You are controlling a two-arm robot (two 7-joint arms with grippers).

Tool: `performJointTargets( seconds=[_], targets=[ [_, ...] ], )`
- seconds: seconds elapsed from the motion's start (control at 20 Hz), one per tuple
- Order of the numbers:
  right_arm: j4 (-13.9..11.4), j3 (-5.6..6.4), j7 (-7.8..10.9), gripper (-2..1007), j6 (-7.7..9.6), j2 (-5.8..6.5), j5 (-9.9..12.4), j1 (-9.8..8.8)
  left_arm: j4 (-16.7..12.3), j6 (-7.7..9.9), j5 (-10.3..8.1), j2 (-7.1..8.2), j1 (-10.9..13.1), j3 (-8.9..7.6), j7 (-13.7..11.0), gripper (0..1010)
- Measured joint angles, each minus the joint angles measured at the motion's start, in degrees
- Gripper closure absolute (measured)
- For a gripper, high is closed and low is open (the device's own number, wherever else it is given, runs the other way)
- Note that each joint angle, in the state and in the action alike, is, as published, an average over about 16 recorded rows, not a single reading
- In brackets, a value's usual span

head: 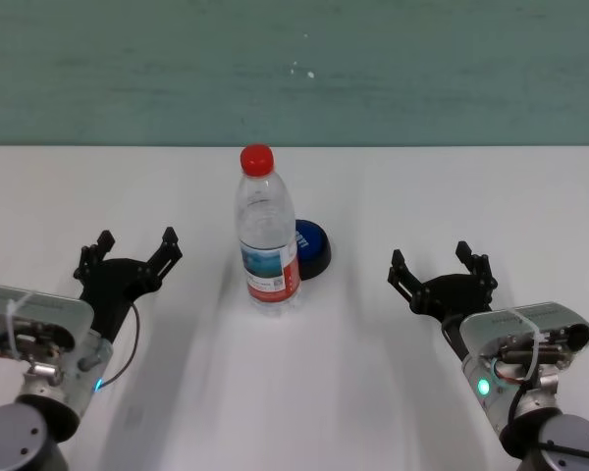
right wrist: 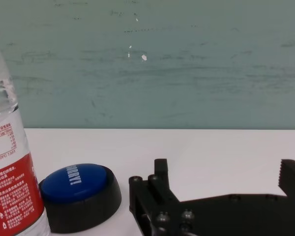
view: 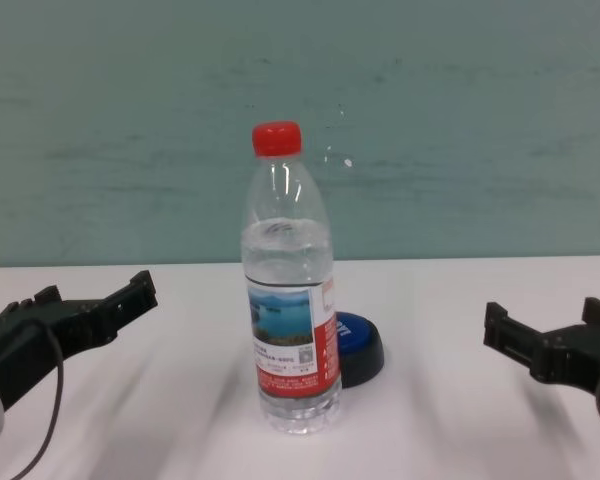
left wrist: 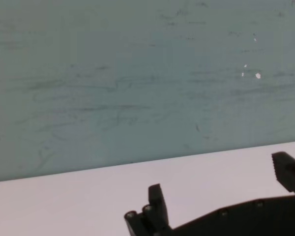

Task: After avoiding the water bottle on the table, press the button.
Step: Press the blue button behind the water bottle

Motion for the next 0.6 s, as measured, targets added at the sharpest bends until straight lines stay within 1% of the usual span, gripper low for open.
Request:
performJointTargets(
  seconds=[0.6],
  targets=[
    [0.0,0.0,0.0,1,0.0,0.0,0.0,0.0,0.0,0.0,0.0,0.0,0.0,0.0,0.0,0]
  ],
)
